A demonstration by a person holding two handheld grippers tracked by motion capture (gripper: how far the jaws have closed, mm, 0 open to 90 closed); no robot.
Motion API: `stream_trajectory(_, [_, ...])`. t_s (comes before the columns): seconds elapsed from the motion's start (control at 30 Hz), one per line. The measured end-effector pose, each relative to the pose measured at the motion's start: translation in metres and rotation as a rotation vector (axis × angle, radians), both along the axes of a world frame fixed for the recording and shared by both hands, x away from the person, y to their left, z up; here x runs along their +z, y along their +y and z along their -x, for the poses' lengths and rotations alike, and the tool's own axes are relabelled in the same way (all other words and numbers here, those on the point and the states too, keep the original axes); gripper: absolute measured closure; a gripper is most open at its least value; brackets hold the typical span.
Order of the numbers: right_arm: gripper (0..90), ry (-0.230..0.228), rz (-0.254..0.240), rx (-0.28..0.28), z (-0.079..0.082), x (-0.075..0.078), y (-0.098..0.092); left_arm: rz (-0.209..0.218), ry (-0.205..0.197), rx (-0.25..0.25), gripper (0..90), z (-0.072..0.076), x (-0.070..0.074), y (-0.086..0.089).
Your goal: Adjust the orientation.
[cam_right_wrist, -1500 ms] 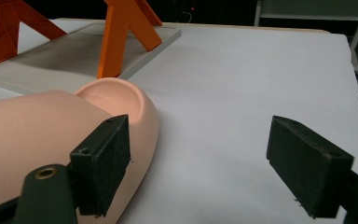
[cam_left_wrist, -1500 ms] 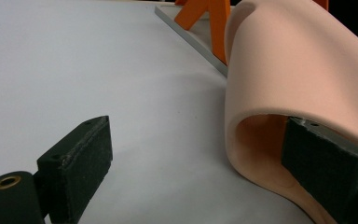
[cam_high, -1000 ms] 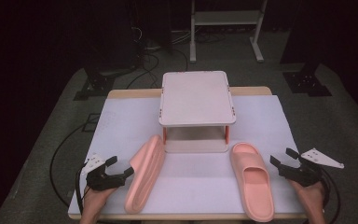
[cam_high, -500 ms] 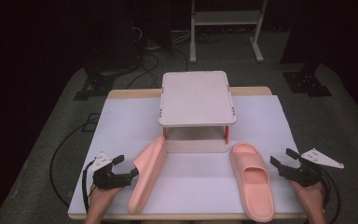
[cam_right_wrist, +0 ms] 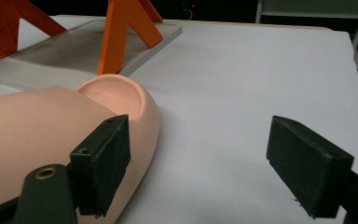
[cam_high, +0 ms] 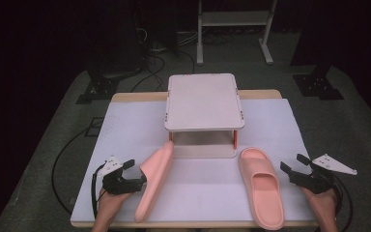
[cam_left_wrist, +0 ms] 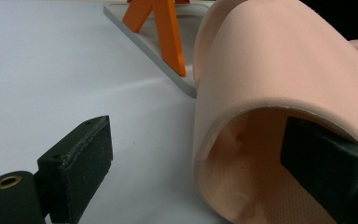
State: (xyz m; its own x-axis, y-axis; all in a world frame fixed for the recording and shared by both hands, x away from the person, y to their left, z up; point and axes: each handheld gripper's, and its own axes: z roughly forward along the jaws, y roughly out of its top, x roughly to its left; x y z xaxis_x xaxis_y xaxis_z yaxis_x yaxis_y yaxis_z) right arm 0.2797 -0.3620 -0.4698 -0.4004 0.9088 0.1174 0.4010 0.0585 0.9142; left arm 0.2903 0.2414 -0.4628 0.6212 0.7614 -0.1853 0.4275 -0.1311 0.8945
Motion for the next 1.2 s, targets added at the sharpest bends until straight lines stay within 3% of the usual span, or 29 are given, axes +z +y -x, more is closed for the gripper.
stream_trajectory(0.37, [21.1,-0.002,0.001,0.0,0.0,0.0,-0.001,0.009,0.017,-0.033,18.0,-0.007,0.0,-0.012])
stream_trajectory(0.67, [21.1,-0.004,0.0,0.002,0.002,0.0,-0.002,0.04,0.046,-0.081,36.9,-0.014,0.001,-0.028])
stream_trajectory(0.8, [21.1,-0.004,-0.003,0.002,0.004,0.001,-0.004,0.045,0.049,-0.095,38.4,-0.014,0.001,-0.032])
stream_trajectory(1.2, [21.1,-0.024,-0.018,0.035,0.009,0.002,-0.005,0.004,0.047,-0.167,44.1,-0.01,0.002,-0.043])
